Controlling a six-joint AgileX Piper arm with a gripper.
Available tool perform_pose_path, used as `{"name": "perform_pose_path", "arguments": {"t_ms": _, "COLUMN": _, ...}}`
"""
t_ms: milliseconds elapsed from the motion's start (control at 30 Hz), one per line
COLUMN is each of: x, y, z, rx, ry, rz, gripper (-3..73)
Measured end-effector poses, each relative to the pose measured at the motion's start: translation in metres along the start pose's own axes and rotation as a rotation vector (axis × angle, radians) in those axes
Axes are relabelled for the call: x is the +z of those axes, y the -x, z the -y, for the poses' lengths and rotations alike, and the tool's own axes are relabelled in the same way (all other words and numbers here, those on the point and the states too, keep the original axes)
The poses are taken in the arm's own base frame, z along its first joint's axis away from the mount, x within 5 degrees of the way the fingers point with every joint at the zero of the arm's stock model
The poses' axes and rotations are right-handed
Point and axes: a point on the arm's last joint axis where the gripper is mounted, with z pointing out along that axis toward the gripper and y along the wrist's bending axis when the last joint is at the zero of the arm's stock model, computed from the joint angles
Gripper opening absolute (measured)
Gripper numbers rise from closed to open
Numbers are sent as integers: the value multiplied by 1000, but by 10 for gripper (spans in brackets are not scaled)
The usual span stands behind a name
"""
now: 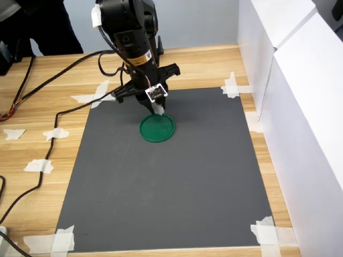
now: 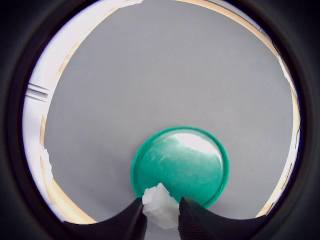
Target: Grasp a white terminal and put it on the green lid.
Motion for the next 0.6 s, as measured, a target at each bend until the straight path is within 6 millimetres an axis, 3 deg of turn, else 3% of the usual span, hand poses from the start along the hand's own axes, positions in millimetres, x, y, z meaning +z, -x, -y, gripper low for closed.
{"name": "perform_pose_path", "arguments": {"t_ms": 300, "x": 27, "y": 1, "z": 8, "rx": -44, "ry": -15, "rz": -65, "gripper": 234}}
{"name": "perform_pose_path", "arguments": {"t_ms": 533, "x": 29, "y": 2, "z": 10, "rx": -64, "ry": -44, "rz": -74, "gripper": 214}}
{"name": "perform_pose_path", "arguments": {"t_ms": 600, "x": 30, "y": 2, "z": 11, "rx": -82, "ry": -50, "rz": -78, "gripper": 253}}
